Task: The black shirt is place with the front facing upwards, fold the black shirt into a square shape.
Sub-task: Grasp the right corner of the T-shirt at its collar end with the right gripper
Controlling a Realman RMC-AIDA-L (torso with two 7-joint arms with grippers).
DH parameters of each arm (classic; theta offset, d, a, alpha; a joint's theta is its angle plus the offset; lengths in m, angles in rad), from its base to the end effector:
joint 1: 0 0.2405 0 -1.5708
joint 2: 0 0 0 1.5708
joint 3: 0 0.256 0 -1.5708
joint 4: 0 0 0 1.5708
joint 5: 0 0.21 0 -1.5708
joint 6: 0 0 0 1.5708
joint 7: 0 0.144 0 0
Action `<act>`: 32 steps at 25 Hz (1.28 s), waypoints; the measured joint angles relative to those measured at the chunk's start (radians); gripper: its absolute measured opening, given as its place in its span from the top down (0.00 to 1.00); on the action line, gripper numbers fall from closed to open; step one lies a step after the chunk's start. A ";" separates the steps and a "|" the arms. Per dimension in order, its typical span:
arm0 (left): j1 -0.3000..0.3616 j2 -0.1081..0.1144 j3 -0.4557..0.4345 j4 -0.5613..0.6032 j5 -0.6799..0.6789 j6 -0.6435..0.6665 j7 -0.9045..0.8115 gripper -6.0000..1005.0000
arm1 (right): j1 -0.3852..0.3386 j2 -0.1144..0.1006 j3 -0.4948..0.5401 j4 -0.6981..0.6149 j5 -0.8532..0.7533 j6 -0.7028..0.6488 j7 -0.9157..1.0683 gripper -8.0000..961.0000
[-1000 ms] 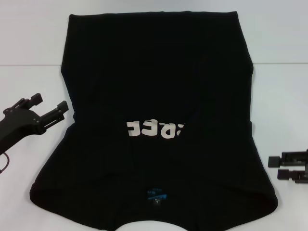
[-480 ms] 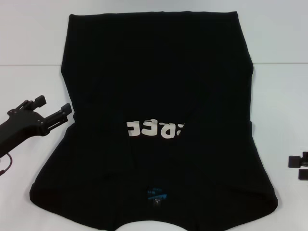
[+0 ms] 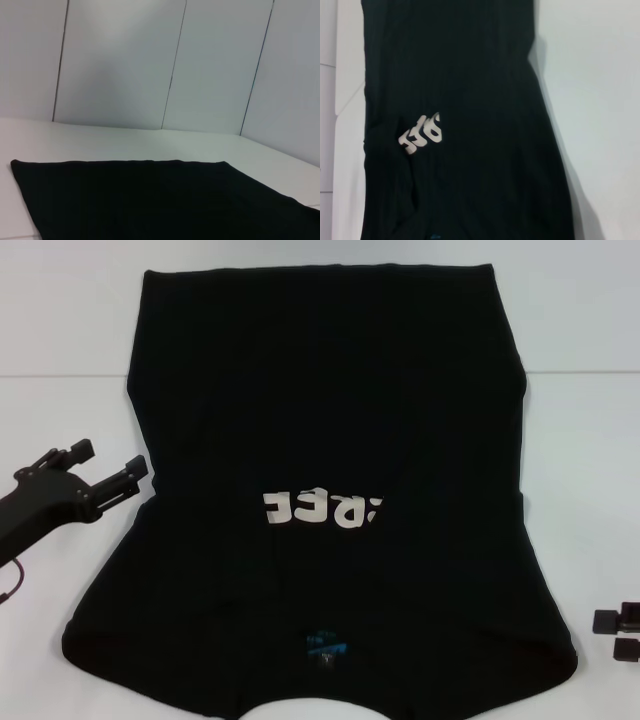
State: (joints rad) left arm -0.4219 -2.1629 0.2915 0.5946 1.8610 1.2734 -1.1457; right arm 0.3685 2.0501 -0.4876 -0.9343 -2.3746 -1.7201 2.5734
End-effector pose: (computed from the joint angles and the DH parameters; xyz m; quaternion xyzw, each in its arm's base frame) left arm -0.3378 0.3243 0.0236 -0.8041 -0.3131 -0.2947 0.4106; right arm 0.3407 0.2707 0.0628 -0.6449 0.7424 0.1579 0.0896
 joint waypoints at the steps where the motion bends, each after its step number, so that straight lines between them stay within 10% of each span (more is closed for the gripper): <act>1: 0.000 0.000 0.000 0.001 0.000 0.000 0.000 0.13 | 0.002 -0.003 -0.001 0.022 -0.001 0.011 -0.006 0.33; 32: -0.001 0.003 -0.004 0.005 0.000 -0.005 0.009 0.13 | 0.070 -0.011 -0.094 0.183 -0.012 0.152 -0.030 0.34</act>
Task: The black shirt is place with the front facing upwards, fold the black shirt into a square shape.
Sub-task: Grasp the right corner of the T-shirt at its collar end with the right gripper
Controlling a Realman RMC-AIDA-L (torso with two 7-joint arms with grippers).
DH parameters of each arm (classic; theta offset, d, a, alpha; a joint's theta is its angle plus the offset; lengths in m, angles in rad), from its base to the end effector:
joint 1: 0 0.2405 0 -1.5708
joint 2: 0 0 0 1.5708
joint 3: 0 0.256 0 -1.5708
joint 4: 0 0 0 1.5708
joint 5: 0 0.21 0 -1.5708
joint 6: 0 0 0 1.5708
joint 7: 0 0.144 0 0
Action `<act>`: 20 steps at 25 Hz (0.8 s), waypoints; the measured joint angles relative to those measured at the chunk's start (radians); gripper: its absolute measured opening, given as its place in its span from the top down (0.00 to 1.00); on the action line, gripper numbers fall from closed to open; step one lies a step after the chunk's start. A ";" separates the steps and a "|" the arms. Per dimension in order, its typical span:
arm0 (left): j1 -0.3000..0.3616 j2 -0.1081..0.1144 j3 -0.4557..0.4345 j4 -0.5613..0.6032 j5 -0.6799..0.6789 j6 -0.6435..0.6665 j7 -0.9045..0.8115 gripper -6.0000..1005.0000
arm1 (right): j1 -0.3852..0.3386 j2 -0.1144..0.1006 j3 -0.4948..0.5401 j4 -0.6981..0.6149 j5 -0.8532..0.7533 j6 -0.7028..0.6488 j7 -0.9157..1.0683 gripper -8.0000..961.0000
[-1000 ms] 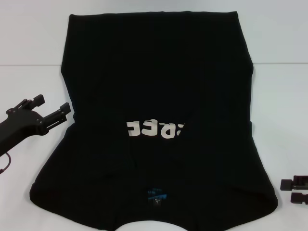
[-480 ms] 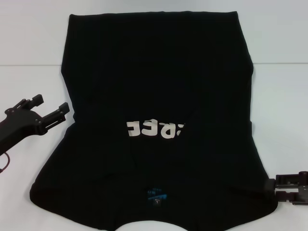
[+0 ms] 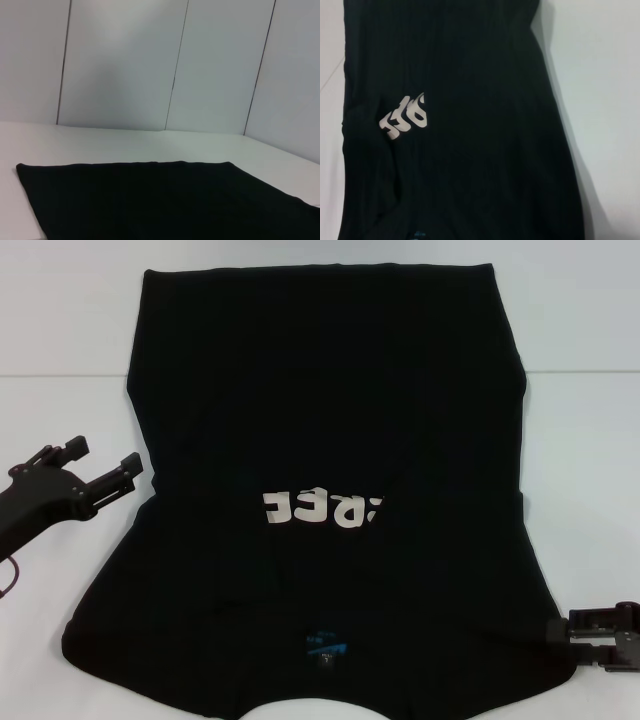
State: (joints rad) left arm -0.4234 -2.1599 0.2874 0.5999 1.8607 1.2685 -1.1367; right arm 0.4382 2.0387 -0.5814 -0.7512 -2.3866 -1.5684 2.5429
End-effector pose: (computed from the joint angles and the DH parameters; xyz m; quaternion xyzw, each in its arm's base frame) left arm -0.3390 0.3256 0.0269 -0.8042 -0.3081 -0.2903 0.4172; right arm 0.3391 0.2906 0.0250 -0.6554 0.7408 0.1256 0.0767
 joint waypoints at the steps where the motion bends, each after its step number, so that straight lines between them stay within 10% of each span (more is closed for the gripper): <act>1: 0.000 0.000 0.000 0.000 0.000 0.000 0.000 0.13 | 0.001 0.000 0.000 0.001 -0.003 0.001 0.000 0.34; 20: 0.000 0.000 -0.004 0.000 -0.003 0.000 0.011 0.13 | 0.020 0.010 -0.002 0.013 -0.017 0.018 -0.010 0.35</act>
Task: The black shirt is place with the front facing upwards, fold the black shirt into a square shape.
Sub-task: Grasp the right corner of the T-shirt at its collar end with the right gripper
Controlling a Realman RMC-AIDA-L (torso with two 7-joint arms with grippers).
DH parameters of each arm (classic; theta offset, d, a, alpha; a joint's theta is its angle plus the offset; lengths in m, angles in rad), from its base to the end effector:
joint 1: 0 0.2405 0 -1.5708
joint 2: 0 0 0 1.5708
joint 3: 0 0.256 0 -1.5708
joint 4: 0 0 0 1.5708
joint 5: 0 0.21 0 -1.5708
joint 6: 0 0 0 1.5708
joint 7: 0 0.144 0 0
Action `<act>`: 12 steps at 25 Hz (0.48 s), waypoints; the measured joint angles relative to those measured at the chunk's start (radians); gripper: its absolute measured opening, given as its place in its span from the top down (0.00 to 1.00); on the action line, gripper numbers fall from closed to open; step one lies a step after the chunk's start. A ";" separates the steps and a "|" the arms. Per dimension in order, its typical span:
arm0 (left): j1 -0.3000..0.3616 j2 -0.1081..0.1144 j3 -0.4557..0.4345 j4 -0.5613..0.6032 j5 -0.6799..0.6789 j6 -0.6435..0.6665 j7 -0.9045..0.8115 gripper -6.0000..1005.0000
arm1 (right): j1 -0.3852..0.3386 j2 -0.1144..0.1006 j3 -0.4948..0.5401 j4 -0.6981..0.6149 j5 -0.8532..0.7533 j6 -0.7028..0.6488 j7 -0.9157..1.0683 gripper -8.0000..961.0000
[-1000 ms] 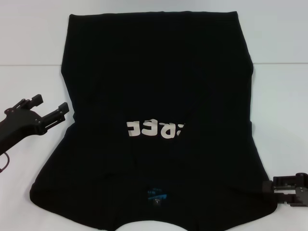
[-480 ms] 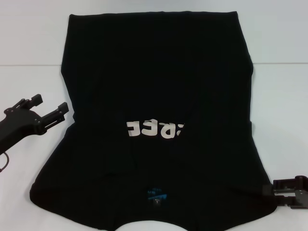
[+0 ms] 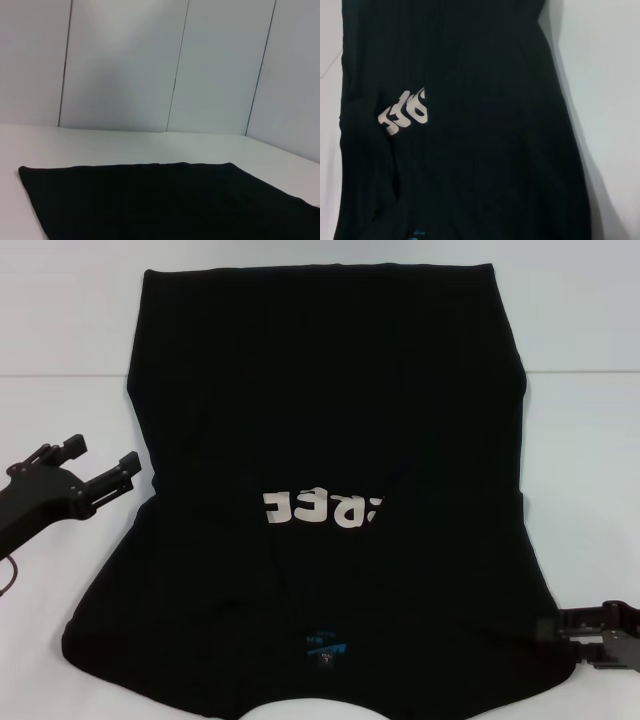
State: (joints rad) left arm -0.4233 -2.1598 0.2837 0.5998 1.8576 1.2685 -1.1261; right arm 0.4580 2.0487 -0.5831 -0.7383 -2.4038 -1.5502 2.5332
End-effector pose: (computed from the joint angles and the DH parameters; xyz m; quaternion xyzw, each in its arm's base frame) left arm -0.3393 0.3257 0.0278 -0.8039 -0.3046 -0.2897 0.4207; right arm 0.3352 0.2950 0.0178 -0.6626 0.7356 0.1191 0.0759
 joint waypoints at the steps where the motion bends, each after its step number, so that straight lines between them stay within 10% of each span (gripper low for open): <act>1: 0.000 0.000 0.000 0.000 0.000 0.000 0.000 0.13 | 0.002 0.002 0.000 0.000 0.000 0.000 -0.001 0.35; 12: 0.001 0.000 0.000 0.000 -0.002 -0.009 0.000 0.13 | 0.017 0.000 -0.001 0.028 -0.002 0.014 -0.007 0.35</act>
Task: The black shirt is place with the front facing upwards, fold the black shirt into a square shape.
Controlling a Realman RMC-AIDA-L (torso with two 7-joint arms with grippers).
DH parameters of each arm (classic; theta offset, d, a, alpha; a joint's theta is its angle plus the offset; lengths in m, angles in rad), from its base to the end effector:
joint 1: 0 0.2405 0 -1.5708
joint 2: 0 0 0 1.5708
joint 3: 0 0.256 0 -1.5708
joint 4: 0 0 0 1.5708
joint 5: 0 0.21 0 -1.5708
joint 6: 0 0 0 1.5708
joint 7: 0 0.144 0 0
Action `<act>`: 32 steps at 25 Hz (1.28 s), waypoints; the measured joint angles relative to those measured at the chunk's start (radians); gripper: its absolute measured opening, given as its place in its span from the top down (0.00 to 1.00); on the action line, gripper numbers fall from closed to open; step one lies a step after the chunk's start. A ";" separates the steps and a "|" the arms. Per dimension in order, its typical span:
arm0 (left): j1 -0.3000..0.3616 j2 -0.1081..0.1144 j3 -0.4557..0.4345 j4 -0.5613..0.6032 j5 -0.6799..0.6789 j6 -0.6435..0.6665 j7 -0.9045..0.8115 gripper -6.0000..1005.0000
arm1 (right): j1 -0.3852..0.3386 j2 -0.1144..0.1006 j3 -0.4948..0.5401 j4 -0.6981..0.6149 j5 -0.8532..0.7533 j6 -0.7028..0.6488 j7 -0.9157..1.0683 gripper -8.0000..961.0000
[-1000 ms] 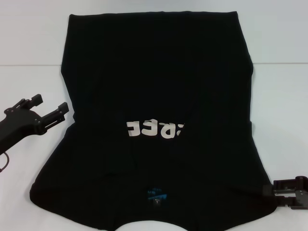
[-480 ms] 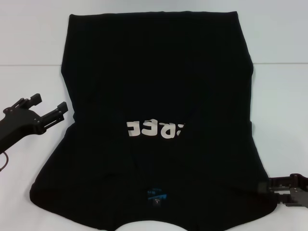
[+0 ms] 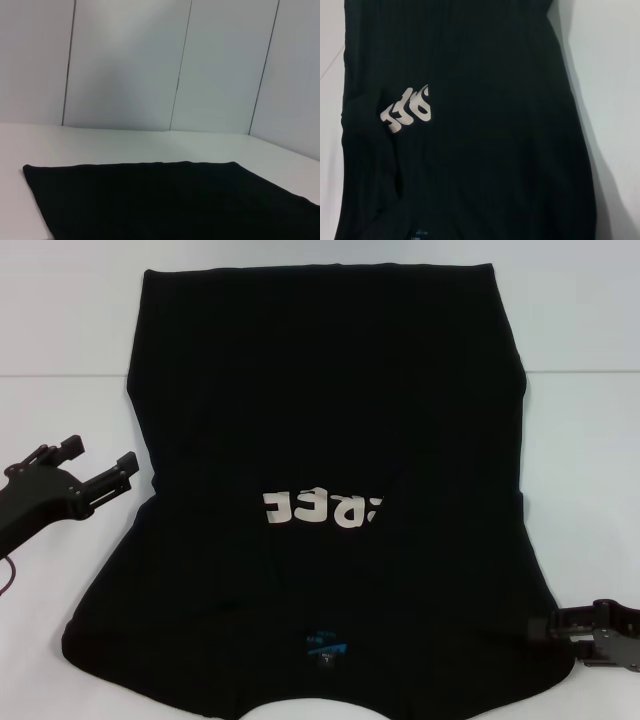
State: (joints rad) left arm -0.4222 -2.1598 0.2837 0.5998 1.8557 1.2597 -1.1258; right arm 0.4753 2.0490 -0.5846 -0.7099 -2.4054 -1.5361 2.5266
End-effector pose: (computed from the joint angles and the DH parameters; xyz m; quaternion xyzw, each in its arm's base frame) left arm -0.3408 0.3258 0.0282 -0.8022 -0.3069 -0.2873 0.4240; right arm 0.3322 0.2984 0.0122 -0.6652 0.7339 0.1181 0.0705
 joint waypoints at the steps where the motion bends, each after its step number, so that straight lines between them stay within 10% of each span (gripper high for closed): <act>1: 0.000 0.000 0.000 0.000 0.000 0.000 0.000 0.13 | 0.001 0.000 0.000 0.000 0.000 0.001 0.000 0.36; 23: 0.000 0.000 -0.003 0.000 -0.003 -0.002 0.001 0.13 | 0.005 -0.013 0.000 0.050 0.002 0.033 -0.018 0.92; 32: 0.001 0.000 0.001 0.006 0.004 0.005 -0.031 0.13 | 0.003 -0.013 0.002 0.052 0.017 0.019 -0.041 0.92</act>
State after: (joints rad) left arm -0.4212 -2.1598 0.2846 0.6055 1.8600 1.2647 -1.1566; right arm 0.4786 2.0357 -0.5827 -0.6578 -2.3881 -1.5167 2.4856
